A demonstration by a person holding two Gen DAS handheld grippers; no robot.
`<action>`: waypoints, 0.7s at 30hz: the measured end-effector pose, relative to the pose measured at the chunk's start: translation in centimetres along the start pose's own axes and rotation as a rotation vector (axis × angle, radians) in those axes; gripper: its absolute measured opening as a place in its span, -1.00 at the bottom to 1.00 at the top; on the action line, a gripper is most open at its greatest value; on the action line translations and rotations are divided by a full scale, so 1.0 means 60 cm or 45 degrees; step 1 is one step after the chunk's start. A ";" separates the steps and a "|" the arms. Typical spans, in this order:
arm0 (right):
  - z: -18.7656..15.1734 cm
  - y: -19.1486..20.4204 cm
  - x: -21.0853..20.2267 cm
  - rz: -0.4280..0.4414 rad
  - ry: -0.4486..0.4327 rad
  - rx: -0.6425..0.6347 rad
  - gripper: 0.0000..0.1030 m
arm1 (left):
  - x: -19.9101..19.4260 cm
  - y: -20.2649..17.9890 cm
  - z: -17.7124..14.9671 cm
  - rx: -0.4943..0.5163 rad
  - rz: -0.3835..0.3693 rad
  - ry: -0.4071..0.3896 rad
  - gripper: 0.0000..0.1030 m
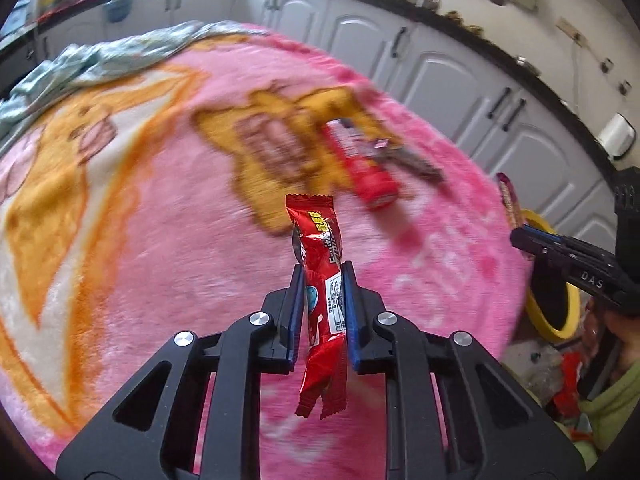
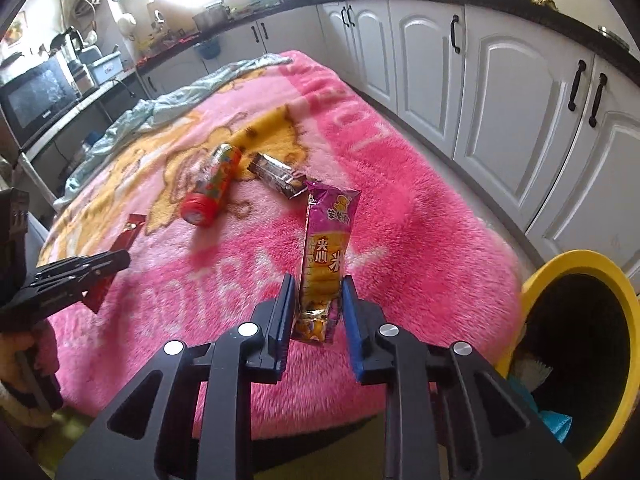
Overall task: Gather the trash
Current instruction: 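Carry the red wrapper and pink packet over the yellow bin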
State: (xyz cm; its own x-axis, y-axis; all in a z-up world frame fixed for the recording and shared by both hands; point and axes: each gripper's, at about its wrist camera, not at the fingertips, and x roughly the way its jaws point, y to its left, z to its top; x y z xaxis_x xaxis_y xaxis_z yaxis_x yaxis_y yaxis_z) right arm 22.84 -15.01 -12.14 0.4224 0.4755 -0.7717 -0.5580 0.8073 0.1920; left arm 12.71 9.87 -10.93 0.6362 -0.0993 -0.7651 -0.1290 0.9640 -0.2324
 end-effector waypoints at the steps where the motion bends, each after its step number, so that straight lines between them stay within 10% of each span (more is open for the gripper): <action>1: -0.001 -0.002 -0.009 0.000 -0.009 0.001 -0.56 | -0.003 -0.014 0.003 0.018 -0.023 -0.007 -0.76; 21: -0.052 -0.136 -0.224 -0.145 -0.277 0.199 -0.56 | -0.015 -0.296 0.069 0.329 -0.355 -0.112 -0.76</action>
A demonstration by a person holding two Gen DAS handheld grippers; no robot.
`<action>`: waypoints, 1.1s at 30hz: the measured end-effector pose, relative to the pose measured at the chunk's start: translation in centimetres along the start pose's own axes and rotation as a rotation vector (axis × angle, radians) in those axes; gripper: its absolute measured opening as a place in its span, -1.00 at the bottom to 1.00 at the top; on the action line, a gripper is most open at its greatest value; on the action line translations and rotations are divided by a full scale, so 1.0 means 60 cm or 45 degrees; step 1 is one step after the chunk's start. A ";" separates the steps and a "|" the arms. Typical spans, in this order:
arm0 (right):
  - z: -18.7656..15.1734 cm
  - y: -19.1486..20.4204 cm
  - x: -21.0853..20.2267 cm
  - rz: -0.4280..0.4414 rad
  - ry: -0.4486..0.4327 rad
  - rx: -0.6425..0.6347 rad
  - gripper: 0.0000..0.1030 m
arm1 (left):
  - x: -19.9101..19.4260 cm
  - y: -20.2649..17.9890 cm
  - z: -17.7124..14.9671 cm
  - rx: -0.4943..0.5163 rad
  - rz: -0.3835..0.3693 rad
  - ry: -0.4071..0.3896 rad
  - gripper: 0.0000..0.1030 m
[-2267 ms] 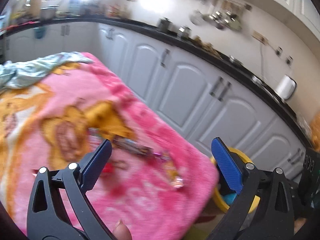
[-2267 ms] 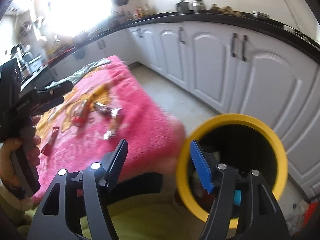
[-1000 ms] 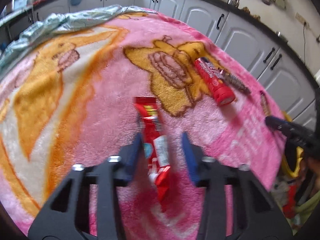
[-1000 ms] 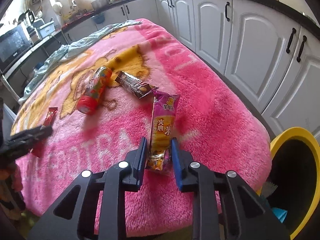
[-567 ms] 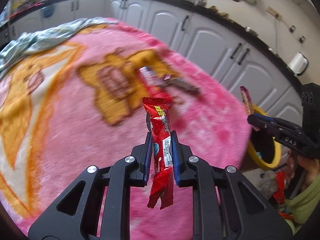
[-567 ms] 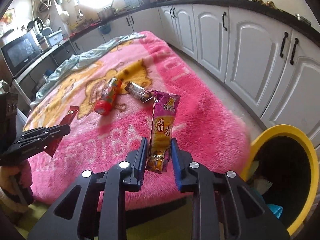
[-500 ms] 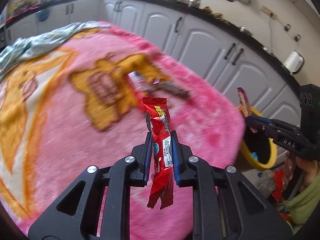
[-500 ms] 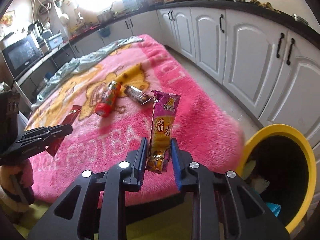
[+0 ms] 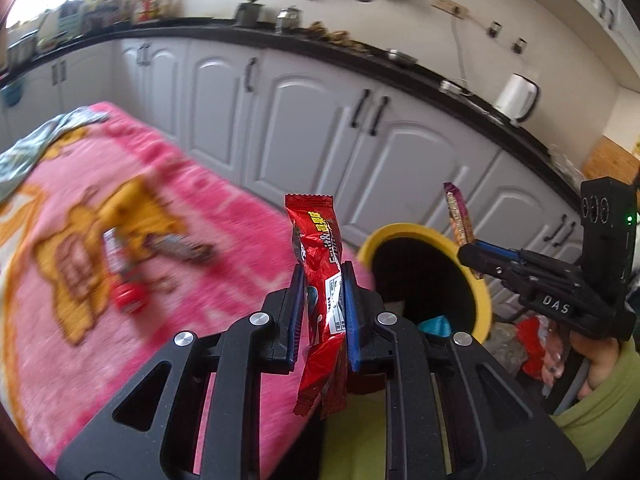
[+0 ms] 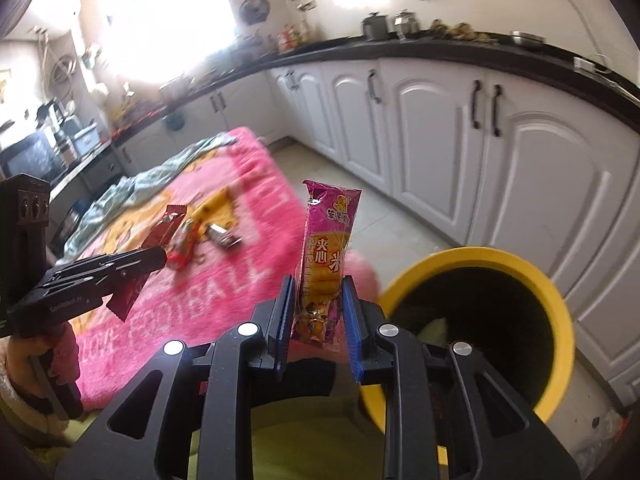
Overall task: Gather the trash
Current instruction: 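Carry the red wrapper and pink packet over the yellow bin, then open both tools to drop the wrapper and packet into the bin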
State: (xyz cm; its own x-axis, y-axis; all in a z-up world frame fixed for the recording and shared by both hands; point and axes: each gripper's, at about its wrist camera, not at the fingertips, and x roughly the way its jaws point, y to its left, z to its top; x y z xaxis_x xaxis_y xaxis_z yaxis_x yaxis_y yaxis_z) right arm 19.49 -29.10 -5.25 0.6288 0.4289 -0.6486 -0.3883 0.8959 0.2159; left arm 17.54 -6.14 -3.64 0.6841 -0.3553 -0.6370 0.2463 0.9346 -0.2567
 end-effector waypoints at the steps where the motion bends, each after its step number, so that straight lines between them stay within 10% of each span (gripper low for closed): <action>1: -0.002 -0.011 -0.007 -0.013 -0.011 0.014 -0.56 | 0.005 -0.013 0.005 0.014 -0.018 -0.003 -0.76; 20: -0.056 -0.198 -0.052 -0.178 -0.026 0.343 -0.52 | 0.157 -0.180 0.030 0.137 -0.223 0.111 -0.73; 24: -0.061 -0.217 -0.050 -0.209 -0.034 0.402 -0.30 | 0.176 -0.182 0.030 0.137 -0.197 0.117 0.01; 33: -0.046 -0.183 -0.052 -0.197 -0.080 0.337 0.02 | 0.162 -0.113 0.035 0.028 -0.094 0.073 0.43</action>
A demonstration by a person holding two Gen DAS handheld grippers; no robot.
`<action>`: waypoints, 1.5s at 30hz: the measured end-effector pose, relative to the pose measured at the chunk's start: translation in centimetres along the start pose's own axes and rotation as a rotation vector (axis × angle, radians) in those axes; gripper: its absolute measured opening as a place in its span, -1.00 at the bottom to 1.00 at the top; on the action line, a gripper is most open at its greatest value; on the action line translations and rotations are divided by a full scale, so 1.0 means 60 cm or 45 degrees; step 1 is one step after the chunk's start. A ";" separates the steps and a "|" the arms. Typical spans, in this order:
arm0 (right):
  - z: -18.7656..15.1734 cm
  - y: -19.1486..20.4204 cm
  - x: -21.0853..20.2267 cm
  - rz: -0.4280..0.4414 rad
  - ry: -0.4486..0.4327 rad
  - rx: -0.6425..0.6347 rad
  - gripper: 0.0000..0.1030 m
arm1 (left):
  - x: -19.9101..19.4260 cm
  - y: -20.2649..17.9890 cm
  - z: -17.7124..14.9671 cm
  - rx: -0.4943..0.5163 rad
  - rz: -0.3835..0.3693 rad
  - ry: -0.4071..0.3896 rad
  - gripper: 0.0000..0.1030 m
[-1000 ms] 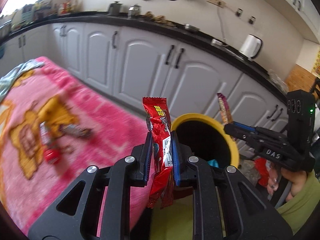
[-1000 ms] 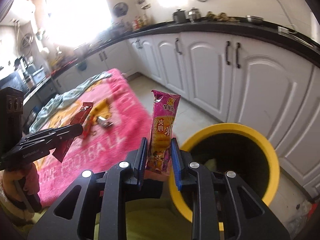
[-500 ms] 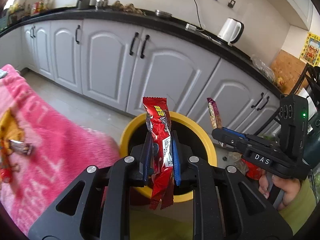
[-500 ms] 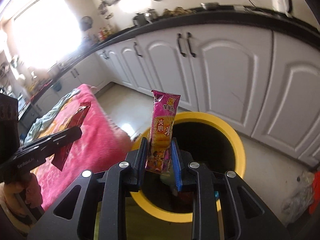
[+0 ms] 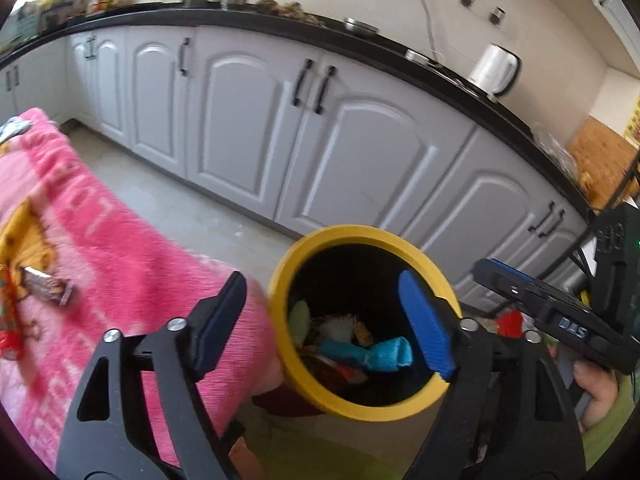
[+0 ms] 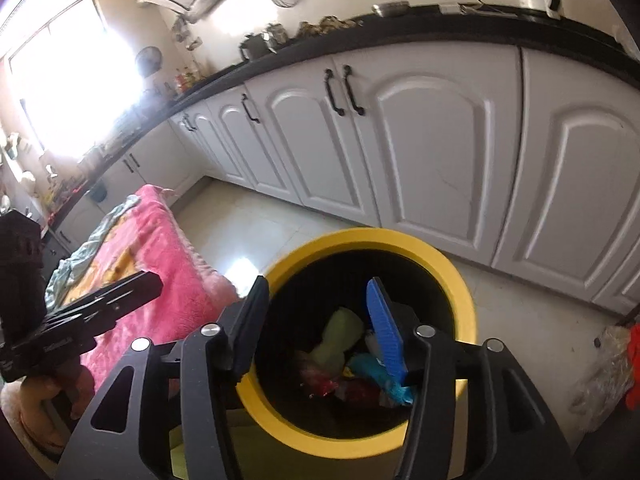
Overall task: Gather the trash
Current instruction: 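Open both tools to drop the wrapper and packet into the bin, then move both tools back toward the red candy tube and chocolate bar, then grasp the red candy tube with the left tool while the right tool grasps the chocolate bar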
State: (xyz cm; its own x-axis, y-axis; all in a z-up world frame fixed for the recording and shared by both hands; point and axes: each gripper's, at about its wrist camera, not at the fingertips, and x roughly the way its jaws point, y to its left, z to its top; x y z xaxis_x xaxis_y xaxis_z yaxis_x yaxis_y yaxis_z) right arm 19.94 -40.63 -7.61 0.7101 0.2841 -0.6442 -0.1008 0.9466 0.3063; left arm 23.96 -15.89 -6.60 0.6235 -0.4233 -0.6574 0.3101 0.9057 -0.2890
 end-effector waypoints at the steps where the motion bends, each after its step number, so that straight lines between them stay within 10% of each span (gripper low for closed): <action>1: 0.003 0.005 0.003 0.009 0.000 -0.013 0.03 | -0.004 0.004 0.000 -0.005 0.012 -0.010 0.50; 24: 0.022 0.264 0.080 0.260 0.049 -0.447 0.30 | -0.168 0.255 0.008 -0.333 0.314 -0.249 0.72; 36: 0.007 0.389 0.200 0.347 0.195 -0.664 0.32 | -0.186 0.378 -0.022 -0.516 0.440 -0.223 0.72; 45: -0.029 0.475 0.323 0.382 0.350 -0.858 0.32 | -0.157 0.448 -0.041 -0.711 0.350 -0.135 0.49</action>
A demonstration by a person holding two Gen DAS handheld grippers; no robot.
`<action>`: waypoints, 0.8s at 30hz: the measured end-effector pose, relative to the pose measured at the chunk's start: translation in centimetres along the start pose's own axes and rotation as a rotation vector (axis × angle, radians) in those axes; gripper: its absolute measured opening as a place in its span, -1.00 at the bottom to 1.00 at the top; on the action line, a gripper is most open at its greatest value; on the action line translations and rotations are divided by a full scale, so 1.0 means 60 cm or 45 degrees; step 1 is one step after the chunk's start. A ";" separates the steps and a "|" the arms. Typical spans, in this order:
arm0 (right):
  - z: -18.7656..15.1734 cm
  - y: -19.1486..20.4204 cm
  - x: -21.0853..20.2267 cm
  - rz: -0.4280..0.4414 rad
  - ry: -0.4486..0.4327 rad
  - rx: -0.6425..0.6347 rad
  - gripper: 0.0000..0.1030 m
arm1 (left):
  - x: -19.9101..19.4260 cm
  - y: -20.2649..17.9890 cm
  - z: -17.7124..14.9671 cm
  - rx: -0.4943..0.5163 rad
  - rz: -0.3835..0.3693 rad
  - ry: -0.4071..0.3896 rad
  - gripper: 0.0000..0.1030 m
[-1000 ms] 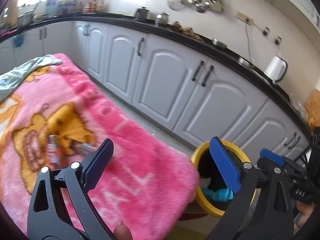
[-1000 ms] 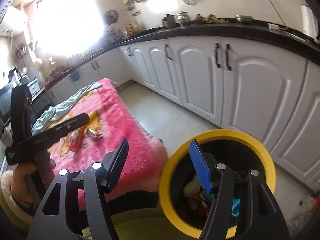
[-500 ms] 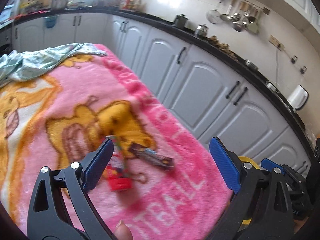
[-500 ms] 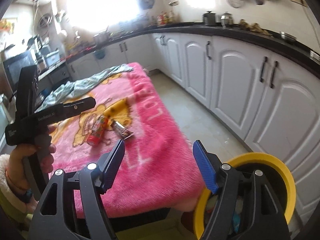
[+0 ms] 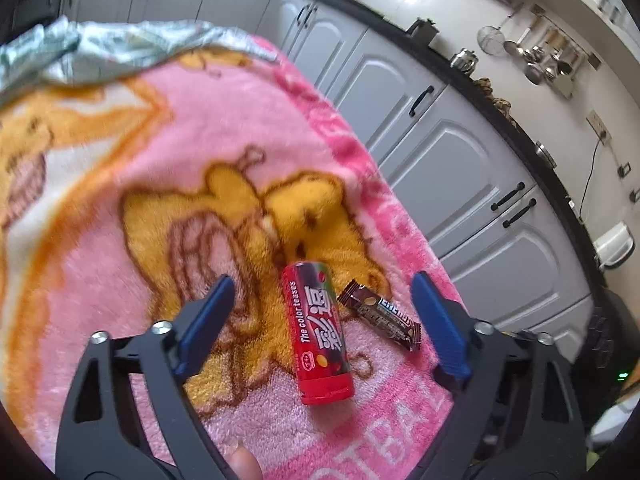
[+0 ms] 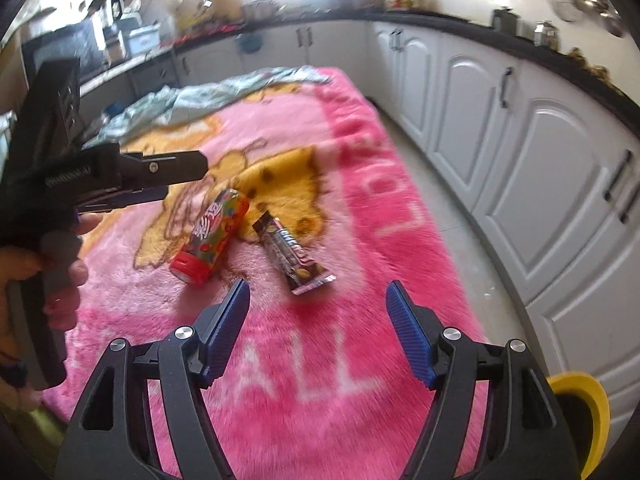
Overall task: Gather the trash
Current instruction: 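Grasp the red candy tube with the left tool while the right tool grasps the chocolate bar, then carry the red tube and chocolate bar over the yellow bin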
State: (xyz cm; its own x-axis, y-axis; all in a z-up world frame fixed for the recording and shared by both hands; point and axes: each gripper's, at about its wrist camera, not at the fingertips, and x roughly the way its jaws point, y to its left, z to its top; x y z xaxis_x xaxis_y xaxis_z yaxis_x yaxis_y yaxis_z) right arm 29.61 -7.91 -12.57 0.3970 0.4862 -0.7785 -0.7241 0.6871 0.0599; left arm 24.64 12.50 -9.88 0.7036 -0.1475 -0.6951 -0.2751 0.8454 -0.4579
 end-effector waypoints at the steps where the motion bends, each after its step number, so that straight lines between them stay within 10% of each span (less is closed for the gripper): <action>1: 0.004 0.003 0.014 0.002 0.015 -0.014 0.32 | 0.007 0.006 0.000 -0.022 -0.007 0.022 0.41; 12: 0.004 0.009 0.062 0.020 0.116 -0.059 -0.44 | 0.054 0.004 -0.025 0.008 0.011 0.153 -0.15; 24: -0.093 -0.025 -0.056 0.028 0.072 0.123 -0.44 | 0.046 -0.034 -0.050 0.147 0.006 0.180 -0.51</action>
State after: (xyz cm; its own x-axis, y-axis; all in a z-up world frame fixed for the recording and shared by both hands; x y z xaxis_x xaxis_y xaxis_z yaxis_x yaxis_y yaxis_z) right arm 26.22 -13.55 -13.53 0.3468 0.4724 -0.8102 -0.6736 0.7266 0.1353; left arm 25.18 8.80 -12.53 0.6010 -0.2074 -0.7718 -0.1956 0.8982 -0.3937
